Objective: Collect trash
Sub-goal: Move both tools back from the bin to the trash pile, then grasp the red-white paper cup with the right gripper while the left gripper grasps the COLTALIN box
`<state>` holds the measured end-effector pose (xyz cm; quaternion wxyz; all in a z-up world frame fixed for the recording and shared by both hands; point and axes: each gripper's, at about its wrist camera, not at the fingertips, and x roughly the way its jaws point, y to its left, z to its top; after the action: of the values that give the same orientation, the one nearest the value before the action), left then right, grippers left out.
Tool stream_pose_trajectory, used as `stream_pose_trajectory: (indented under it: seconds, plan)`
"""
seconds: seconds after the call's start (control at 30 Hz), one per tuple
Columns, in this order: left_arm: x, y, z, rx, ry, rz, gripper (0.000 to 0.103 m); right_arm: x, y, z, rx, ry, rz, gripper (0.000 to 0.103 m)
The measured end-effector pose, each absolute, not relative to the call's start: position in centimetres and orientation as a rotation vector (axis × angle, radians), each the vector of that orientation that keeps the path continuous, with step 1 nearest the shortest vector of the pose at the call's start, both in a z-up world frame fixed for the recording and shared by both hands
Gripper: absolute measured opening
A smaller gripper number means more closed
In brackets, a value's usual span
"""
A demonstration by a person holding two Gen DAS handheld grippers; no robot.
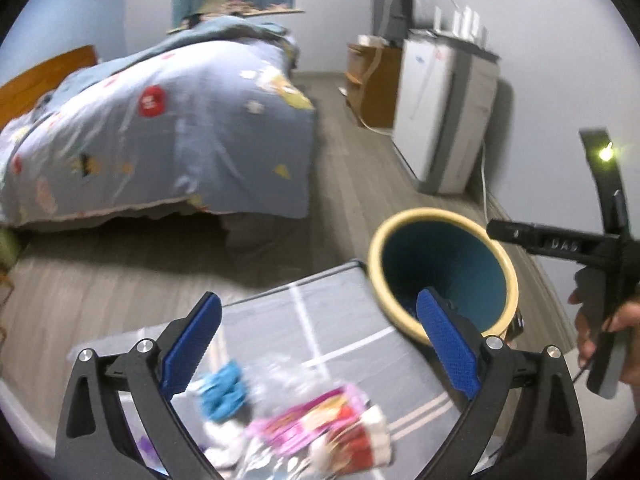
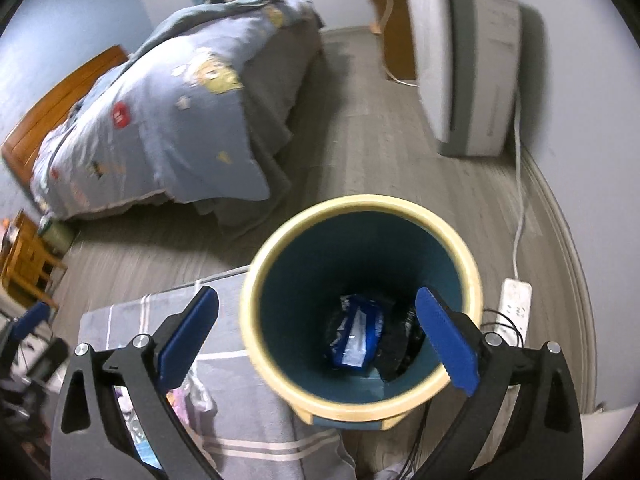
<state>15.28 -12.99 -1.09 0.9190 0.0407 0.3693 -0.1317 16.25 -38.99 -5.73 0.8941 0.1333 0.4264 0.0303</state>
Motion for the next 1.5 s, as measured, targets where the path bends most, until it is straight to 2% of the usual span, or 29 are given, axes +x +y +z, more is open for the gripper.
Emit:
stream_pose_trajectory:
  seconds: [0.37, 0.57, 0.8, 1.0, 1.5]
  plan:
    - [9.3, -3.4, 0.2, 0.092, 0.77, -0.109, 0.097, 14.3, -31.6, -3.1, 0.165, 0.88, 0.192, 0.097]
    - [5.8, 0.3, -2.4, 0.091, 0.802, -0.055, 0.097, 11.7, -25.9, -2.5, 0.066, 0.905, 0.226, 0.097]
    - [4.0, 3.9, -4.8, 0.047, 0.823, -0.031, 0.097, 9.0, -21.9, -4.7, 0.111, 0.979, 0.199, 0.097]
    - [3.1, 4.3, -6.9, 0.062, 0.856, -0.088, 0.097, 7.8, -20.5, -7.7, 0.199, 1.045, 0.123, 0.097]
    - [3.2, 3.0, -14.4, 0.123, 1.08, -0.177, 0.097, 8.6, -17.9, -12.0, 0.08, 1.162, 0.082, 0.097]
